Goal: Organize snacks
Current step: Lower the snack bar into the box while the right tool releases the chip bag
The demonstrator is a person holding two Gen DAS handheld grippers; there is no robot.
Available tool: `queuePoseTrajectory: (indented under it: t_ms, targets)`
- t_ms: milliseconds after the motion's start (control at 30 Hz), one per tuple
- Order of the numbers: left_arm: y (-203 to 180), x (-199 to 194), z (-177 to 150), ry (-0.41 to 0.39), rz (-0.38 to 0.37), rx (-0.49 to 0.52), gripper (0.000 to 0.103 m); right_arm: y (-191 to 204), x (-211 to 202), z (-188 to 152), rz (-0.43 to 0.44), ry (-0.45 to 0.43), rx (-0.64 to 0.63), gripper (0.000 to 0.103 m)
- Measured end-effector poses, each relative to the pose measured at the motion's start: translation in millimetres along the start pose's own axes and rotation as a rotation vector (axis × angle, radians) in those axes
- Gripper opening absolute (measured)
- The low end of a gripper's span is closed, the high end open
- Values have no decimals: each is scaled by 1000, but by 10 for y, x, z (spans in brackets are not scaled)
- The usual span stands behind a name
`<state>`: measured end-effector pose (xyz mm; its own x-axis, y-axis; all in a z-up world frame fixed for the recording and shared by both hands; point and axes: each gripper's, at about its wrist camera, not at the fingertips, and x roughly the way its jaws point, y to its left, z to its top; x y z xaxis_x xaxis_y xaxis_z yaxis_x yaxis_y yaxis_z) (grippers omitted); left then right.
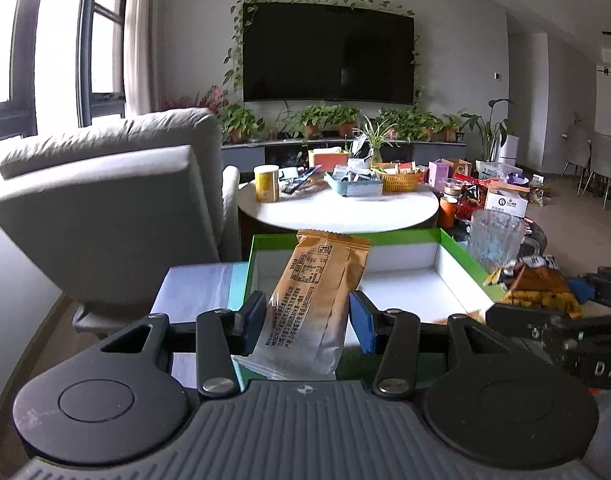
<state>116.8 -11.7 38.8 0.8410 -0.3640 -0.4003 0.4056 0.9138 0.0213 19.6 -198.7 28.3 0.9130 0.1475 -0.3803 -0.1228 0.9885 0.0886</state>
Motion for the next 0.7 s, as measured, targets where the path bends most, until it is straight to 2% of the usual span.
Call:
queuePoseTrajectory:
  t_ms: [267, 467, 700]
  targets:
    - [-33, 325, 224, -6, 6, 11, 43, -196, 226, 242, -23, -44, 28, 65]
    - [-76, 584, 279, 11, 1, 31, 43, -289, 445, 273, -42, -5, 17, 65]
    - [-59, 978, 193, 75, -8, 25, 43, -396, 686, 248, -60, 40, 43, 65]
